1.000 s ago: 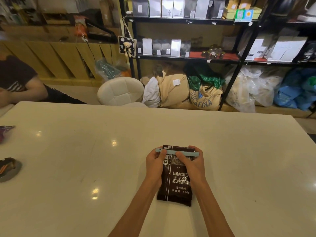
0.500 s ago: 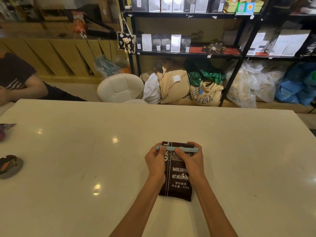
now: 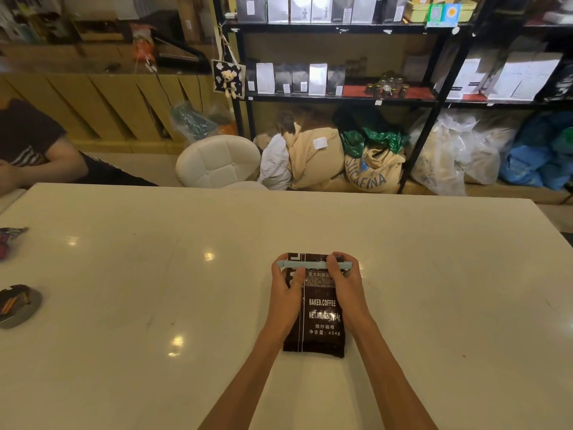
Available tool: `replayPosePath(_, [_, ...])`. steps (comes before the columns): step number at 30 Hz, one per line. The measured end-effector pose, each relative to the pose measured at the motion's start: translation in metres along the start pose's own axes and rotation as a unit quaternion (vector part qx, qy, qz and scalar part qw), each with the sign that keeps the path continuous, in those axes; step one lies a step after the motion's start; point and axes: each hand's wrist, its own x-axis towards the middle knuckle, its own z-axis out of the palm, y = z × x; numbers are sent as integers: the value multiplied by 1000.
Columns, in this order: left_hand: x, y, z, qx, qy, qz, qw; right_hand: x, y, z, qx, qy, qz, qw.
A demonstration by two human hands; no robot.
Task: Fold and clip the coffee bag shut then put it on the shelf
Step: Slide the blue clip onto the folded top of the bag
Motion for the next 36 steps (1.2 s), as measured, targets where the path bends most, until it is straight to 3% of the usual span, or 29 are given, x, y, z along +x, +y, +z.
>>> replayPosePath(3, [4,0,-5,17,-2,17,1000,-1,-3,0,-49,-28,-2,998])
replayPosePath(7, [9,3,-15,-27,53,32,998,-11,0,7,-143,-74,10,987])
replayPosePath(12, [5,7,-5,-5,-32,7,999,-12,15,16,-224,104,-94,965])
replayPosePath(15, [-1,-1,-6,47,-28,8,998,-6,13,14,-255,129,-117,951])
replayPosePath(18, [0,0,-11,52,-47,-29,997,-8,16,15,-210,134,-100,963])
replayPosePath(20, [2,4,-12,67,-36,-24,997,-9,13,17,-164,119,-63,977])
replayPosePath(23, [3,7,-13,101,55,11,993,-10,3,19,-131,35,-15,991])
replayPosePath(26, [4,12,-17,100,115,33,988,-18,2,25,-250,-21,-51,967])
replayPosePath(31, [0,19,-21,89,98,45,990,-37,1,31,-306,63,-152,938])
replayPosePath(36, [-16,39,-21,7,14,-7,1000,-49,-8,32,-330,144,-196,912])
